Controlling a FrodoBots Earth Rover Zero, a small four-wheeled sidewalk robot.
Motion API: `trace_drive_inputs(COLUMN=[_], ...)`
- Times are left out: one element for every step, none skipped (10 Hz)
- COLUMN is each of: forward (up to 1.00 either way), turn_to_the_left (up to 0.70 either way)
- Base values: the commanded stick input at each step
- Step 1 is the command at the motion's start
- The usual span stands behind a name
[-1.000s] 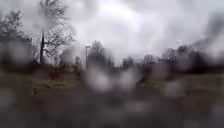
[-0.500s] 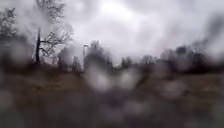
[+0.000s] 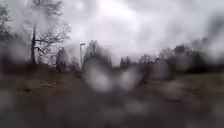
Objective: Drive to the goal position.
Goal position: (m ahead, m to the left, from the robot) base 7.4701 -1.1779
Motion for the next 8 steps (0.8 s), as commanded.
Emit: trace_drive_inputs(forward=[1.0,1.0,1.0,1.0,1.0,1.0,1.0,1.0], turn_to_the_left=[0.0,0.0,0.4,0.4,0.4,0.4,0.39,0.0])
